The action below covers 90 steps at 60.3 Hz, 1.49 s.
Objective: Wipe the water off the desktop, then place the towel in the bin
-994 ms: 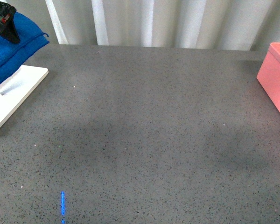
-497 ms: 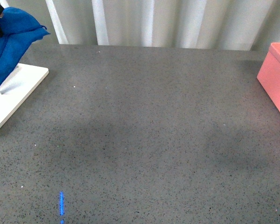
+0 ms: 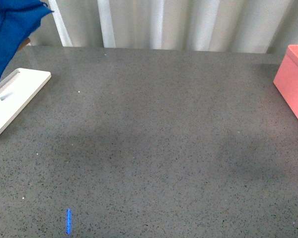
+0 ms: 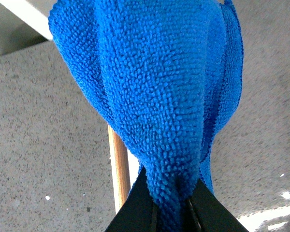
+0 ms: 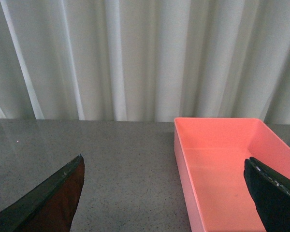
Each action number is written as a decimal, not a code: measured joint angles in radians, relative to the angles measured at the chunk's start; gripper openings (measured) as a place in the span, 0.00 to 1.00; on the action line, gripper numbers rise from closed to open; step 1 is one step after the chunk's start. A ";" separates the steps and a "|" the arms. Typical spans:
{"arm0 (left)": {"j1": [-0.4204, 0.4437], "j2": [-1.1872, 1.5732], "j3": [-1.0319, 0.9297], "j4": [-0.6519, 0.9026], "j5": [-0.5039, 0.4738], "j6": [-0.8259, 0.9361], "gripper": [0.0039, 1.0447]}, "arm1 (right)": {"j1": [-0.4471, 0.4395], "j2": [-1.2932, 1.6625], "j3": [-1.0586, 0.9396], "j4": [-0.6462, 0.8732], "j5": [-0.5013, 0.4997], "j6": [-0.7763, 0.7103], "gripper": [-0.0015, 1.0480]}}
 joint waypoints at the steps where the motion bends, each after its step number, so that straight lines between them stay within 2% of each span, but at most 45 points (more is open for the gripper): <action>1: 0.000 -0.003 0.009 -0.004 0.011 -0.005 0.05 | 0.000 0.000 0.000 0.000 0.000 0.000 0.93; 10: -0.006 -0.061 0.059 -0.006 0.085 -0.058 0.05 | 0.000 0.000 0.000 0.000 0.000 0.000 0.93; 16: -0.033 -0.166 0.028 0.074 0.190 -0.127 0.05 | 0.000 0.000 0.000 0.000 0.000 0.000 0.93; 28: -0.152 -0.444 -0.256 0.357 0.371 -0.264 0.05 | 0.000 0.000 0.000 0.000 0.000 0.000 0.93; 39: -0.311 -0.614 -0.531 0.602 0.416 -0.344 0.05 | 0.000 0.000 0.000 0.000 0.000 0.000 0.93; 52: -0.501 -0.593 -0.862 0.918 0.409 -0.462 0.05 | 0.000 0.000 0.000 0.000 0.000 0.000 0.93; 63: -0.577 -0.518 -0.960 1.106 0.399 -0.554 0.05 | 0.000 0.000 0.000 0.000 0.000 0.000 0.93; 80: -0.620 -0.472 -1.022 1.371 0.418 -0.740 0.05 | 0.000 0.000 0.000 0.000 0.000 0.000 0.93; 82: -0.622 -0.468 -1.022 1.382 0.418 -0.752 0.05 | -0.006 0.006 0.002 -0.008 -0.028 0.007 0.93; 86: -0.627 -0.458 -1.023 1.400 0.408 -0.777 0.05 | -0.103 0.104 0.058 -0.127 -0.304 0.038 0.93; 90: -0.633 -0.447 -1.023 1.406 0.400 -0.796 0.05 | -0.176 0.219 0.109 -0.113 -0.493 0.041 0.93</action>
